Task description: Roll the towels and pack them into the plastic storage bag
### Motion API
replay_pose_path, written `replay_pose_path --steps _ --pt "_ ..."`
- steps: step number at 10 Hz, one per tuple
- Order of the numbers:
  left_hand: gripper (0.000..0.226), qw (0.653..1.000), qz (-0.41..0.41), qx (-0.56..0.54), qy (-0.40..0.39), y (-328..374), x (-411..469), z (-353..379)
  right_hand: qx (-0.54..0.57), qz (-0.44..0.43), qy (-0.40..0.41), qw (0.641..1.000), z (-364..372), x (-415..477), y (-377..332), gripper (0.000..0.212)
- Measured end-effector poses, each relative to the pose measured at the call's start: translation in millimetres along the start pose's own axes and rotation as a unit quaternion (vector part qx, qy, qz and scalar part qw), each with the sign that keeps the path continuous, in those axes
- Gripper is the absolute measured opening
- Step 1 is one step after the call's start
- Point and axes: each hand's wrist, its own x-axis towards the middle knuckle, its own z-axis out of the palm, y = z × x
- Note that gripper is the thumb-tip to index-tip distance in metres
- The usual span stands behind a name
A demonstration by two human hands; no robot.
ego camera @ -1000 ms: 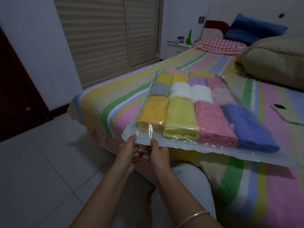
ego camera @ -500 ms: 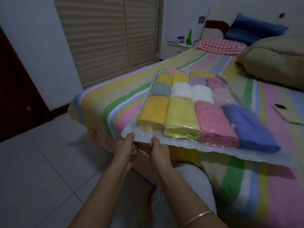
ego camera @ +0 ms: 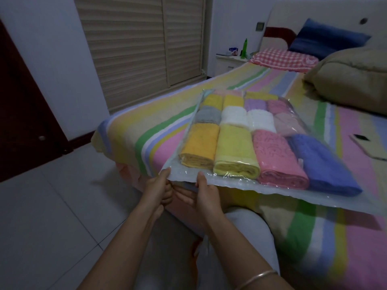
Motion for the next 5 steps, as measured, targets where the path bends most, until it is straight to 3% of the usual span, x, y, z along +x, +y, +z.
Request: replay_pose_path --steps 1,3,4,5 --pt "0.056 0.999 -0.033 0.02 -0.024 3.7 -10.8 1.7 -0.053 0.007 -0.014 0.998 -6.0 -5.4 -7.4 0.04" --pt "0.049 0.964 -0.111 0.164 -0.178 13.5 -52.8 15.0 -0.289 0.06 -0.073 0.953 -30.6 -24.2 -45.0 0.055" --pt "0.043 0.927 -0.118 0.241 -0.262 37.8 -70.8 40.5 -0.411 0.037 -0.126 0.902 -51.0 -42.4 -96.9 0.043" --pt "0.036 0.909 -0.087 0.235 -0.332 79.7 -87.0 77.9 -0.458 -0.09 -0.103 0.879 -65.0 -68.6 -166.8 0.027"
